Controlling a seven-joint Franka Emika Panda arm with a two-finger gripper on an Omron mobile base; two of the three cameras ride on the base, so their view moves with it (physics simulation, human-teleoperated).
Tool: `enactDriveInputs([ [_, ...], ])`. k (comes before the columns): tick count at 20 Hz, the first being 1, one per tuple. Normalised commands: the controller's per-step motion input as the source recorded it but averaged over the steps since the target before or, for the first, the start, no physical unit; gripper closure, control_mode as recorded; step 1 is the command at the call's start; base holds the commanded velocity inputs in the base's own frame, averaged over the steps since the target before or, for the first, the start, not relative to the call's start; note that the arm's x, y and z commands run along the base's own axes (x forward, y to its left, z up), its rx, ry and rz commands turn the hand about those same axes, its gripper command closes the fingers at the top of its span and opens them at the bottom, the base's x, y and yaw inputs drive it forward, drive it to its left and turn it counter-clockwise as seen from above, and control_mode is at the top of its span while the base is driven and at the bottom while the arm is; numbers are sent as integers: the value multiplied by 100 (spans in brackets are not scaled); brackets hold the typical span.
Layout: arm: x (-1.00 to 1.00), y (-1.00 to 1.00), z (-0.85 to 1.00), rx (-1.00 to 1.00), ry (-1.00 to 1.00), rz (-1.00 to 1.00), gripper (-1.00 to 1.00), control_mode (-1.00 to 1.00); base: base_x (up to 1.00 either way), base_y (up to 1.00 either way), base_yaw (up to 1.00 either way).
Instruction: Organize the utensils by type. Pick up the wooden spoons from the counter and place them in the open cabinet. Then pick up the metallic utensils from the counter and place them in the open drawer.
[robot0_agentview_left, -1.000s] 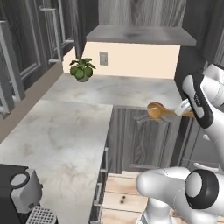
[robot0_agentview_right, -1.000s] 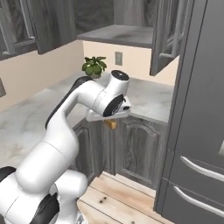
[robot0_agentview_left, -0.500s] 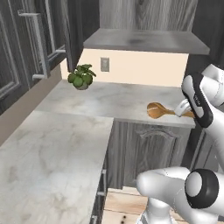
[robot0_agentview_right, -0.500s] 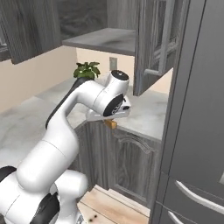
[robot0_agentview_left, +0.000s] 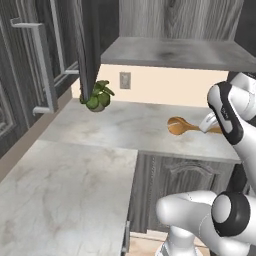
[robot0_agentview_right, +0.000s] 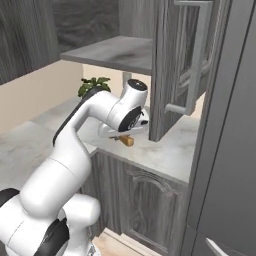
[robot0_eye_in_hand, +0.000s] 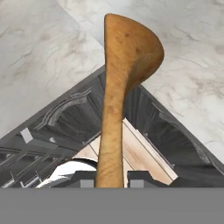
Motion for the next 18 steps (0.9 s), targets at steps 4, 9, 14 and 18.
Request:
enactDriveInputs([
  [4, 0, 0, 0, 0, 0, 0, 100, 100, 56, 8, 0],
  [9, 0, 0, 0, 0, 0, 0, 100, 100, 50, 2, 0],
  [14, 0, 0, 0, 0, 0, 0, 100, 100, 61, -5, -7],
  [18, 0, 0, 0, 0, 0, 0, 100, 100, 39, 0, -6],
])
